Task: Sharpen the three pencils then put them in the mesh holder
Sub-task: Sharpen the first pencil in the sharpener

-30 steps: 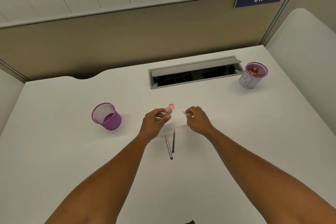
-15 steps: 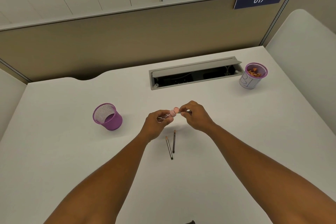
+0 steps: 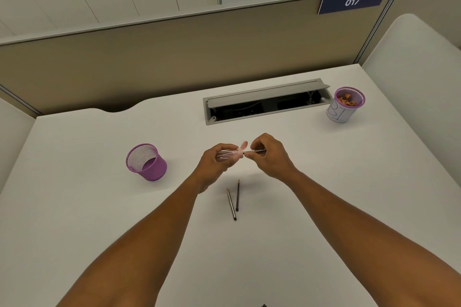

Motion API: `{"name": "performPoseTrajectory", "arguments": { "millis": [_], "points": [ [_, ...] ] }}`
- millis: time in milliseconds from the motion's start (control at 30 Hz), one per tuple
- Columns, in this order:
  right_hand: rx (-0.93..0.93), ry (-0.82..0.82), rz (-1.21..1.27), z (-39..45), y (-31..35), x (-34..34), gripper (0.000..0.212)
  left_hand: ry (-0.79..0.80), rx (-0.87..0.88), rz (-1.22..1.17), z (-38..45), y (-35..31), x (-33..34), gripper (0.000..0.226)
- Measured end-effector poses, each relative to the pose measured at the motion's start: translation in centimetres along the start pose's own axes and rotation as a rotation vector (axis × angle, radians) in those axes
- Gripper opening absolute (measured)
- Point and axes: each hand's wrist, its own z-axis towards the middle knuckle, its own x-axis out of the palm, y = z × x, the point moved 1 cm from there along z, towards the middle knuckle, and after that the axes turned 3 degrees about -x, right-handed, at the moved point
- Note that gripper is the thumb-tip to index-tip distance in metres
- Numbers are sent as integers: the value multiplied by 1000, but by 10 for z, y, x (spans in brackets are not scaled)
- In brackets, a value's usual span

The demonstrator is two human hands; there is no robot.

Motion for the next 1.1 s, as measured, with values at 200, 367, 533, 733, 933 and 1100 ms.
{"name": "performPoseTrajectory", "arguments": {
  "millis": [200,367,533,733,933,1100],
  "points": [
    [-137,-26,-73,-3,-7,-1,10,-36,-7,-23,5,-5,-1,22],
    [-273,-72,-332,-7,-16,-2,12,-33,3,-34,5,-11,1,19],
    [-320,-62,-468,-11,-11,-4,24,-3,-6,-13,3,-16,3,27],
    [-162,22,-602,-4,-1,-10,32,49,3,-25,2,-17,3,20],
    [-2,197,-415,0,4,-9,33,44,-4,-40,5,-15,0,28],
    [-49,248,-48,-10,7,-8,10,12,-130,-306,6,-18,-5,30]
  ]
}}
